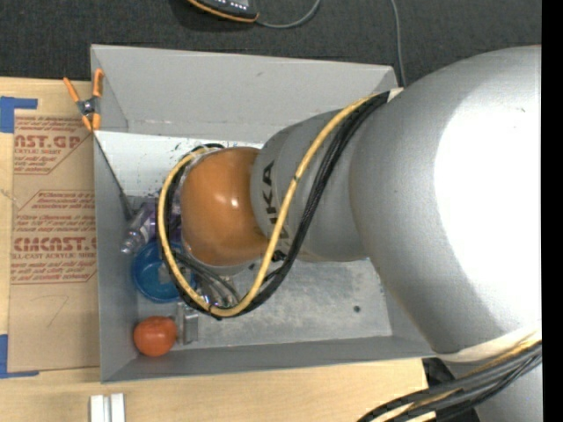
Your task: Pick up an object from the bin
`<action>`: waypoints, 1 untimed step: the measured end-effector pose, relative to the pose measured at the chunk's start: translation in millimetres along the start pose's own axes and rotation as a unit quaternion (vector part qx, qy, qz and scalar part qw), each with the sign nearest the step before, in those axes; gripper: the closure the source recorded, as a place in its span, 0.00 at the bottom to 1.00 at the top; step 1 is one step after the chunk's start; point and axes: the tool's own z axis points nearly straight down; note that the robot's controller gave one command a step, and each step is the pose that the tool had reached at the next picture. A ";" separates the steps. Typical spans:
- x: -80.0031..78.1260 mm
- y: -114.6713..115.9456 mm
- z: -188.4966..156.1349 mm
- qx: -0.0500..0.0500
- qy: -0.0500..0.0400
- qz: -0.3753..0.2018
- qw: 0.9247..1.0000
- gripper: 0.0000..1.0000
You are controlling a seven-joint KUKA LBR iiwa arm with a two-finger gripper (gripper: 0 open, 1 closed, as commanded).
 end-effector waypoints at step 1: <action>18.1 -79.0 -5.0 0.003 0.006 -0.031 0.999 0.00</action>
Offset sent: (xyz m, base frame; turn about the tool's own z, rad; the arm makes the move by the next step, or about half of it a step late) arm -0.0091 -0.0155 -0.0366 -0.2656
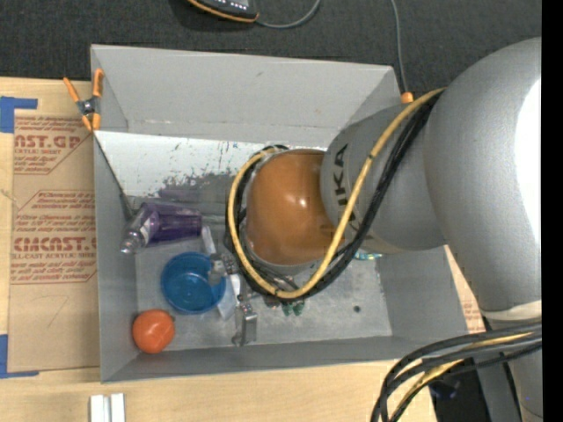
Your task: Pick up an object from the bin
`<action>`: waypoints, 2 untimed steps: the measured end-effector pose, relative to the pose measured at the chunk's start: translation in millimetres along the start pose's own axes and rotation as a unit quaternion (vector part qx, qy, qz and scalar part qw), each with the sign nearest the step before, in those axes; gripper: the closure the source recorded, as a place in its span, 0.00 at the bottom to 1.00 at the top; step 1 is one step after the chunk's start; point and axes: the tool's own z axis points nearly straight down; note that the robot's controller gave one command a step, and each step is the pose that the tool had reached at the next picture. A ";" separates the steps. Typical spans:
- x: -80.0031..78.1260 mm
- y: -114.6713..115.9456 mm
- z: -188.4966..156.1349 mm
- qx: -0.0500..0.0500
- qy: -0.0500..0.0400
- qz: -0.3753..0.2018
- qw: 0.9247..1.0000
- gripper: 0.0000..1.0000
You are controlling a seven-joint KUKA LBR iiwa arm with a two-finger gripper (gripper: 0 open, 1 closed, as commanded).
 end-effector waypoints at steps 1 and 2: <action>-4.3 26.6 26.4 -0.001 -0.003 -0.070 0.998 0.00; -31.5 40.1 36.1 -0.001 -0.001 0.000 1.000 1.00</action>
Offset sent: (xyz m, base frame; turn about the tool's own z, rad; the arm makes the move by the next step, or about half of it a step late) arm 0.0209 0.0453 -0.0363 0.0002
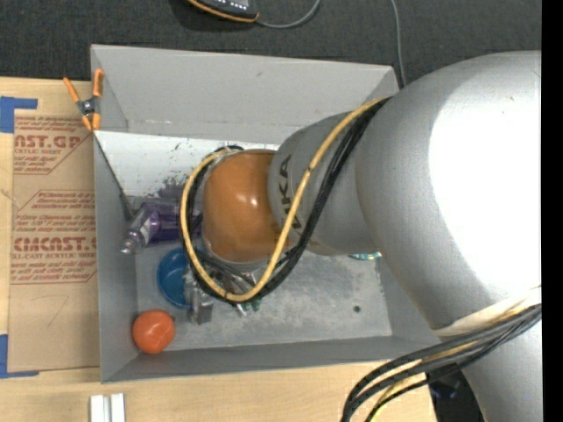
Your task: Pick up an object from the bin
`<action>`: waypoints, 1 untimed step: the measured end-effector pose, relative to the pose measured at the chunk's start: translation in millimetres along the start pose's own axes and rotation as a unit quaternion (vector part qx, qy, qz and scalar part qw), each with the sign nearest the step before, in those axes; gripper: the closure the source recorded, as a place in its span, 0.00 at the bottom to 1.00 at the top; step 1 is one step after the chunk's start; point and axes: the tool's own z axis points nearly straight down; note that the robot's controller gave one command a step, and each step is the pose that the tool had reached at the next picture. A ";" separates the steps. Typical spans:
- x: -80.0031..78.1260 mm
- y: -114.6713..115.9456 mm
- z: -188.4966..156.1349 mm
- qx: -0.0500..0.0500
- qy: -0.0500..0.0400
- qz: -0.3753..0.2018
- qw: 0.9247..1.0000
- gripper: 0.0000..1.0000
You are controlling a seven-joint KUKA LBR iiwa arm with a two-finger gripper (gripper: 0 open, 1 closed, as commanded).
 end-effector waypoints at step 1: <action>0.0 -0.1 0.0 0.000 0.000 0.000 1.000 1.00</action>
Offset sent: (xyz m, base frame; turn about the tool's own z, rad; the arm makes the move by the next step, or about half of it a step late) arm 0.0033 -0.0002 0.1915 -0.0148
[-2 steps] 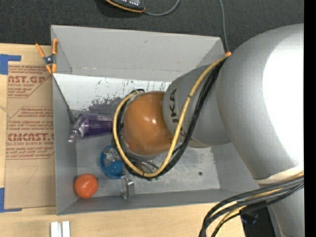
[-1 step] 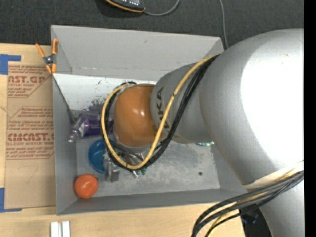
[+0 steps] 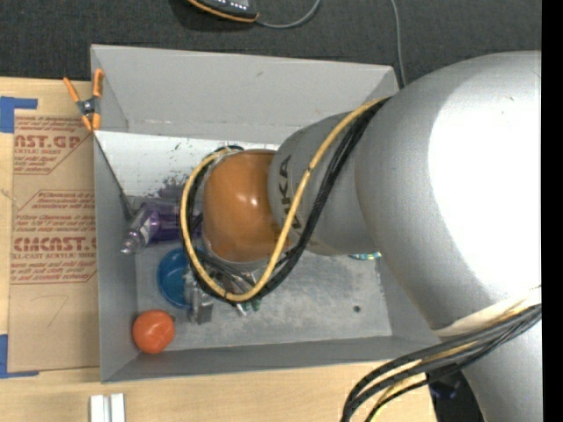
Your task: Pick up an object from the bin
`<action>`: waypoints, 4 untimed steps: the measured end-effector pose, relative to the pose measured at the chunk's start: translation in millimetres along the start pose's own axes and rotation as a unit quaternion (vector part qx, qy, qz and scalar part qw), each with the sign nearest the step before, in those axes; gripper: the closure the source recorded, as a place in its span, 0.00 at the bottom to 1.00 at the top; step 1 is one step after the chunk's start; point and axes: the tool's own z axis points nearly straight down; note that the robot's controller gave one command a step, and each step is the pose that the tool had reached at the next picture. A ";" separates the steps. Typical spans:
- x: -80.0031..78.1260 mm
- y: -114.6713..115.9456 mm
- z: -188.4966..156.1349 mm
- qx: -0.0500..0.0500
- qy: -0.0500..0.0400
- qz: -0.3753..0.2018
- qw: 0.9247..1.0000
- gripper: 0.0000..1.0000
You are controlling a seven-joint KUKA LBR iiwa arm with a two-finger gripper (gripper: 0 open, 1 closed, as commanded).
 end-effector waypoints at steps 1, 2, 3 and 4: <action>0.4 -0.1 -65.5 0.001 0.003 -0.003 1.000 1.00; -4.0 -0.9 -75.7 0.000 -0.002 -0.007 1.000 1.00; -3.1 -1.2 -67.3 0.000 0.001 -0.007 1.000 1.00; -10.8 -6.9 -49.3 -0.001 -0.001 0.007 1.000 1.00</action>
Offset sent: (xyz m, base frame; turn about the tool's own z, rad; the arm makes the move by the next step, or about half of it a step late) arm 0.0057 -0.0023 0.0345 -0.0212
